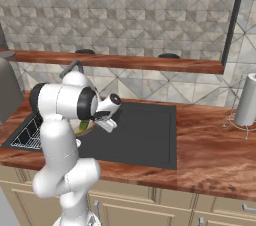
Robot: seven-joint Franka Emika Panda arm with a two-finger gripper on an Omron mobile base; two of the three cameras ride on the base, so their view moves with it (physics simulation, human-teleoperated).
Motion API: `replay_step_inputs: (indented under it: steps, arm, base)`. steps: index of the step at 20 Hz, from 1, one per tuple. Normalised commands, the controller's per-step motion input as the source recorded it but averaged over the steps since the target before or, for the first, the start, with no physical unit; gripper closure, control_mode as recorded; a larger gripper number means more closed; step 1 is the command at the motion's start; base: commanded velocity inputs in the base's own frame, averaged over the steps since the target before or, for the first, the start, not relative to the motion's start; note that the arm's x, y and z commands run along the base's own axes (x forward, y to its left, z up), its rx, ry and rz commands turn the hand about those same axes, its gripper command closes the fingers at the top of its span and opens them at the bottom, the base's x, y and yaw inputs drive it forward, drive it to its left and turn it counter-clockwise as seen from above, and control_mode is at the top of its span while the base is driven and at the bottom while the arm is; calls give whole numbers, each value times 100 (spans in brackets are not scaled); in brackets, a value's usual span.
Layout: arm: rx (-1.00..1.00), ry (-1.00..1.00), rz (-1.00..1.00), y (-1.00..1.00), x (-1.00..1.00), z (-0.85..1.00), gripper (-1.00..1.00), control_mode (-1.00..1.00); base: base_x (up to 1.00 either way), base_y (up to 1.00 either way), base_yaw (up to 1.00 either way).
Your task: Pick the cucumber from the cabinet and place it in the bowl. Then pick the bowl and place it in the sink. Then turn on the sink facuet.
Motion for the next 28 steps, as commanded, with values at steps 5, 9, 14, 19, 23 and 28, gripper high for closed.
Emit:
replay_step_inputs:
  steps: [5, 9, 14, 19, 23, 28]
  arm:
    - [0, -1, 8, 11, 45, -64, 100, -100]
    - [0, -2, 6, 0, 18, -44, 100, -100]
    - [0, -6, 8, 0, 0, -38, 100, -100]
    - [-2, -11, 10, 0, -3, -44, 100, -100]
    - [-2, -14, 11, 0, -17, -40, 100, -100]
    - [-3, -17, 11, 0, -6, -44, 100, -100]
  base:
    - [0, 0, 0]
    - [0, 0, 0]
    - [0, 0, 0]
    - [0, 0, 0]
    - [0, 0, 0]
    - [0, 0, 0]
